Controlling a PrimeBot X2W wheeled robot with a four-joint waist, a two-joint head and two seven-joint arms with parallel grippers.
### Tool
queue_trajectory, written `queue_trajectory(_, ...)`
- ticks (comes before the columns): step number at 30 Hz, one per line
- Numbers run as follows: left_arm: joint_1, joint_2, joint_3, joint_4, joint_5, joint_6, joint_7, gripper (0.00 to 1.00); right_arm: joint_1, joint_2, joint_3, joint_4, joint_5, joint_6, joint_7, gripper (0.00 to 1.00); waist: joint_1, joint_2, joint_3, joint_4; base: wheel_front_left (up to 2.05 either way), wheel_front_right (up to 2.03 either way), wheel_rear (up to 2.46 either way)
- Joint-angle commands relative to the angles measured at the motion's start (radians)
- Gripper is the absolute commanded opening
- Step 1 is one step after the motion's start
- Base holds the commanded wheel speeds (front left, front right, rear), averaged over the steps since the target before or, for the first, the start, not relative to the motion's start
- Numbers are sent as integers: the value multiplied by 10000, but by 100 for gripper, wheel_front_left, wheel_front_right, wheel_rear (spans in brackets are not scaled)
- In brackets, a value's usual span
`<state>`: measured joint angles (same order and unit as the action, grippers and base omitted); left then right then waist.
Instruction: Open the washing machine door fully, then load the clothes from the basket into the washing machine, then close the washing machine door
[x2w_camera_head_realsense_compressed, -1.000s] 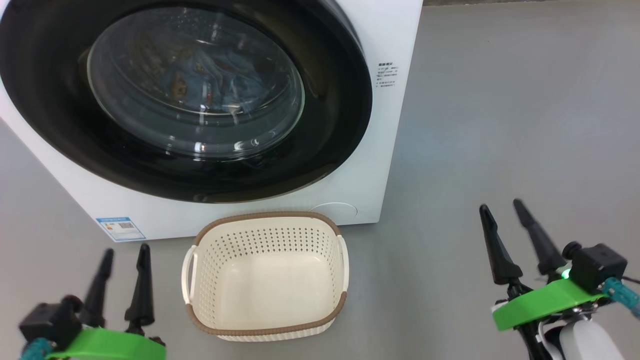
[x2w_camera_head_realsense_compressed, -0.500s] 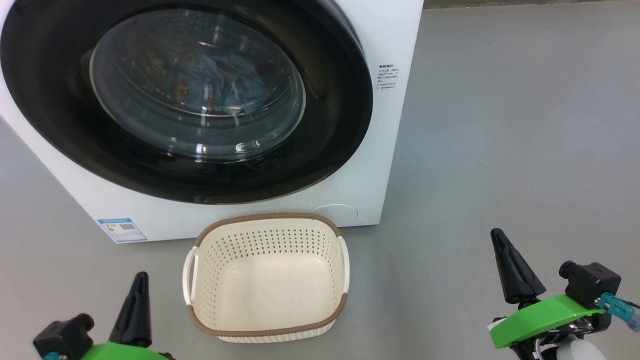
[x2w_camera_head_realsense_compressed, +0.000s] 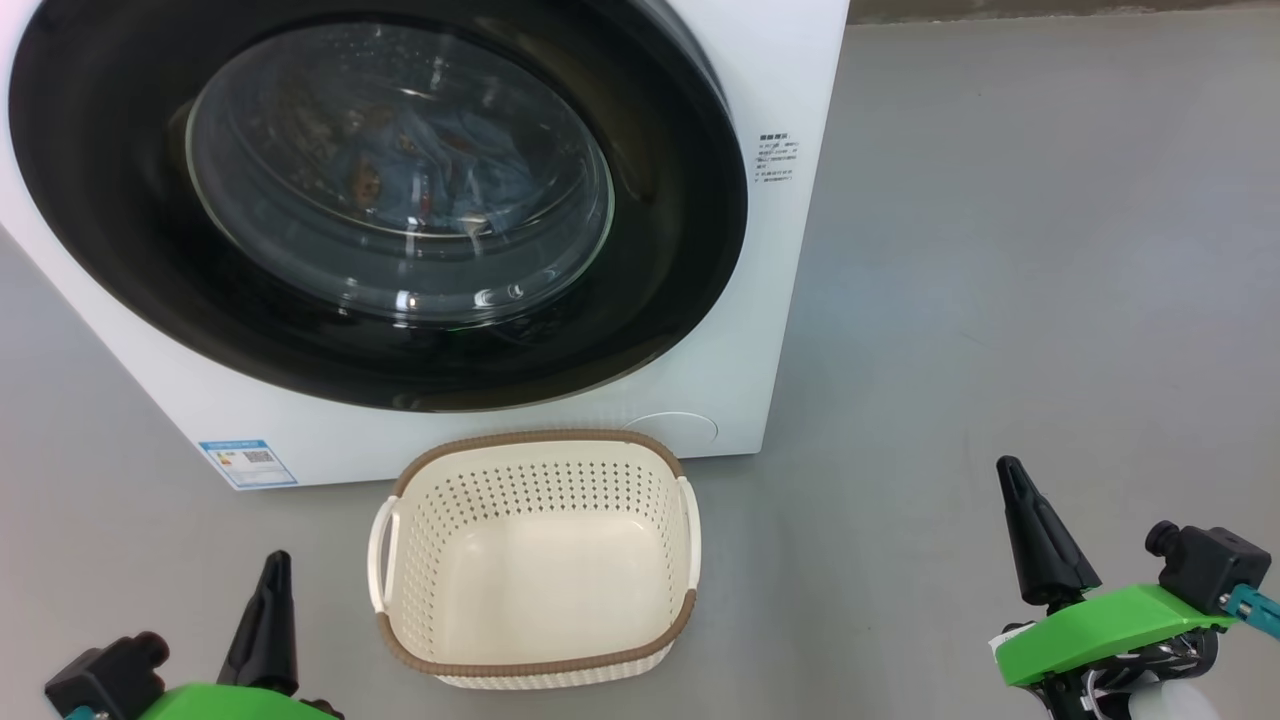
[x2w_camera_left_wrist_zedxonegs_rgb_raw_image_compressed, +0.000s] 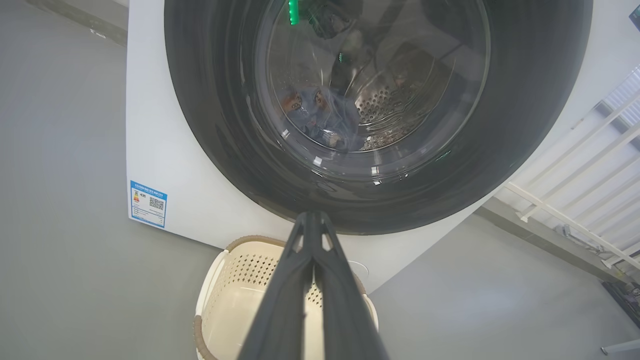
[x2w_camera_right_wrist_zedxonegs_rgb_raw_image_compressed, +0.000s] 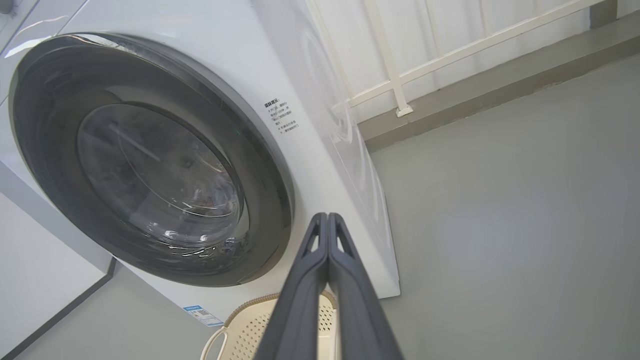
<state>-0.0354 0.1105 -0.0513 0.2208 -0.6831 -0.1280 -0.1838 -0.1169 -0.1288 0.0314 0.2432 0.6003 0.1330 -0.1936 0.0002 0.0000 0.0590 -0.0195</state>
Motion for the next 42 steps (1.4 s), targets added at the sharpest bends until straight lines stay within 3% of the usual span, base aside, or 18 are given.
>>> queue_trajectory(1,-288,121,193,-187,-230,-6,45,0,-155,-48,-33,-216,250,-5,70,0,-1,0,-6,2,0,0,0)
queue_trajectory(42,-462,-141,743,-15,-3938,-14,1200,0,-45,212,-500,-128,4343,-12,1202,0,-1,0,-231,81,0,0,0)
